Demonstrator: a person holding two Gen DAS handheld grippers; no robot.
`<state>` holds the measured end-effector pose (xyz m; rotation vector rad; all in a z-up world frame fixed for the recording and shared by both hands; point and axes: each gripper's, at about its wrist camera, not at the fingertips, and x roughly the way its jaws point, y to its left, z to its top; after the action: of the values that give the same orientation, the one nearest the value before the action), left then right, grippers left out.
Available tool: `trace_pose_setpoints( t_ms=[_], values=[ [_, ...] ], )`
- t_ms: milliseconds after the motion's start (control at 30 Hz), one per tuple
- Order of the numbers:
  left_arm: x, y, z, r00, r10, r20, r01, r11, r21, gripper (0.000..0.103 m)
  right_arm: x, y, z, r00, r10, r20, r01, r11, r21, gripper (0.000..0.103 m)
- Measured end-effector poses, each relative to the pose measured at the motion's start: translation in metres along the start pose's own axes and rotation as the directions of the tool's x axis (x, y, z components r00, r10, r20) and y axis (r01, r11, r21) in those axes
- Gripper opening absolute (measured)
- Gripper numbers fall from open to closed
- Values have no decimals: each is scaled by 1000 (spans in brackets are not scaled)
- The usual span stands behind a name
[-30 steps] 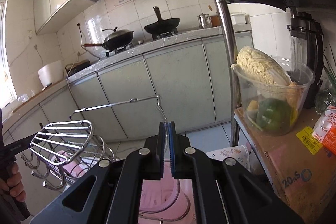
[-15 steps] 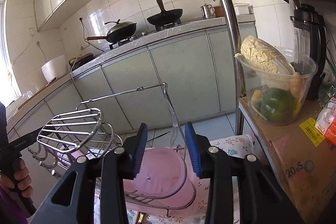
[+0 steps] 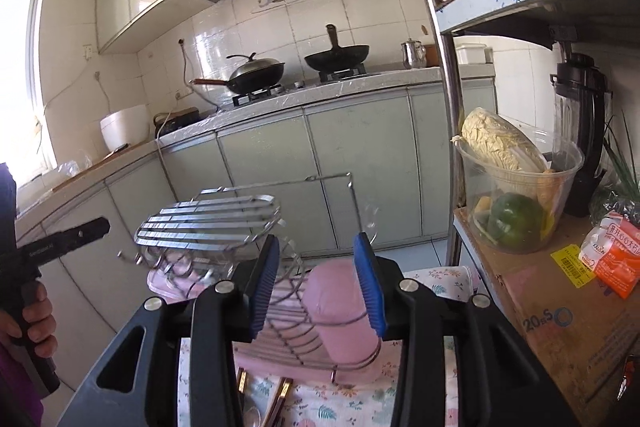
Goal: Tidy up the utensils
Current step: 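Open the right tool to drop the fork into the pink cup while the left tool releases the chopstick, then lower both tools back down to the utensils on the tablecloth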
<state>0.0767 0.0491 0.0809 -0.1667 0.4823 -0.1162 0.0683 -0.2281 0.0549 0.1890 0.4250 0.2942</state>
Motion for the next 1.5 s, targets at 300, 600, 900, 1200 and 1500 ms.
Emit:
trace_pose_setpoints(
  t_ms=[300, 600, 900, 1200, 1500],
  values=[
    [-12, -6, -34, 998, -9, -61, 9, 1000, -14, 34, -2, 21, -38, 993, -11, -120, 11, 1000, 0, 38],
    [-4, -12, -66, 989, -10, -146, 8, 1000, -12, 34, -2, 20, -67, 978, -42, -206, 41, 999, -5, 38],
    [7, -20, -96, 972, -21, -235, 18, 1000, -13, 34, -3, 14, -91, 956, -41, -291, 38, 999, -13, 38],
    [14, -27, -117, 953, -21, -304, 19, 1000, -12, 34, 5, 10, -113, 921, -49, -386, 59, 998, 15, 38],
    [26, -23, -133, 926, -21, -378, 7, 999, -37, 34, 11, 14, -135, 894, -37, -447, 49, 999, 17, 38]
  ],
)
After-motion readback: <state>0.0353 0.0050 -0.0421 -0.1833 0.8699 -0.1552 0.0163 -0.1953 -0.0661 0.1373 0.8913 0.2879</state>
